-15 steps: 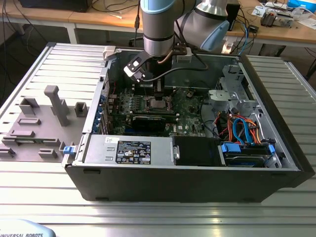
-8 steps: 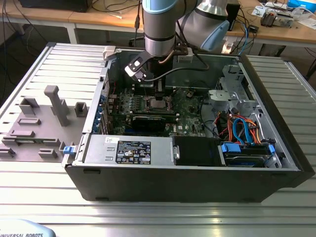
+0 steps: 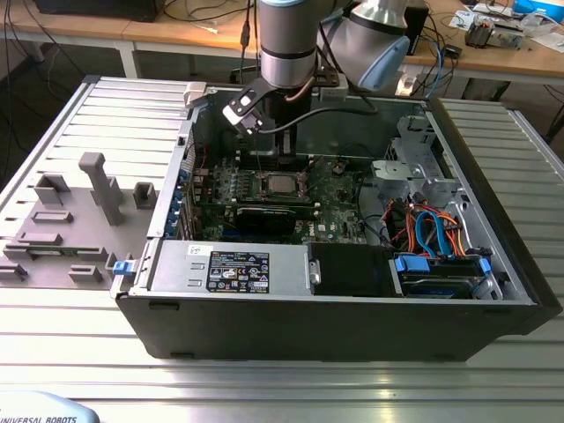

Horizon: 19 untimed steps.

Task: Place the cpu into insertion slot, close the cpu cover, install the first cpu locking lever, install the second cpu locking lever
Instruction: 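Close the cpu cover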

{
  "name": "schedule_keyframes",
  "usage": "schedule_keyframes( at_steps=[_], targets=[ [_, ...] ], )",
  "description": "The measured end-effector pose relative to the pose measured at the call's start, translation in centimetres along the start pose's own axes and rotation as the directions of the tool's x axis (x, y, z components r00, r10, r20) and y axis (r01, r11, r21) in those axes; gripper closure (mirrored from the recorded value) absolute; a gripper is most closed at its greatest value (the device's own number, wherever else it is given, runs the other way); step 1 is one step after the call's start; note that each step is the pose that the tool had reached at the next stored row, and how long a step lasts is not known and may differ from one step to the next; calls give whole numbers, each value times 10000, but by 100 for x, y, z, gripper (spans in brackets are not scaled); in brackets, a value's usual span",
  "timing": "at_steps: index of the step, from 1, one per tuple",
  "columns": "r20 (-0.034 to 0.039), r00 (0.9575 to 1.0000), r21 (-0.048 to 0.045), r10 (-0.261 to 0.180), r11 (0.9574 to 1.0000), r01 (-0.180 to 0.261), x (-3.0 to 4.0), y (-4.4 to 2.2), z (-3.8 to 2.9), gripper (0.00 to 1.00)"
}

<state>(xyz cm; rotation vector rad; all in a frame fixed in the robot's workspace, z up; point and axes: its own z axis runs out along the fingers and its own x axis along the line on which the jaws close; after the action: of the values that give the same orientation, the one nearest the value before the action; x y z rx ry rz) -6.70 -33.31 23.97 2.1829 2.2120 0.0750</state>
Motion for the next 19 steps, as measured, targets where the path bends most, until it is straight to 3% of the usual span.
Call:
schedule_keyframes(
  at_steps=[8,11,17,19],
  targets=[
    [21,10000,8,-2,10000,2,2,11,-173,89],
    [23,10000,34,-2,10000,2,2,29,-184,89],
    [24,10000,54,-1,10000,1,0,123,-175,89],
    [24,10000,104,0,9999,0,0,165,-170,89]
  ],
)
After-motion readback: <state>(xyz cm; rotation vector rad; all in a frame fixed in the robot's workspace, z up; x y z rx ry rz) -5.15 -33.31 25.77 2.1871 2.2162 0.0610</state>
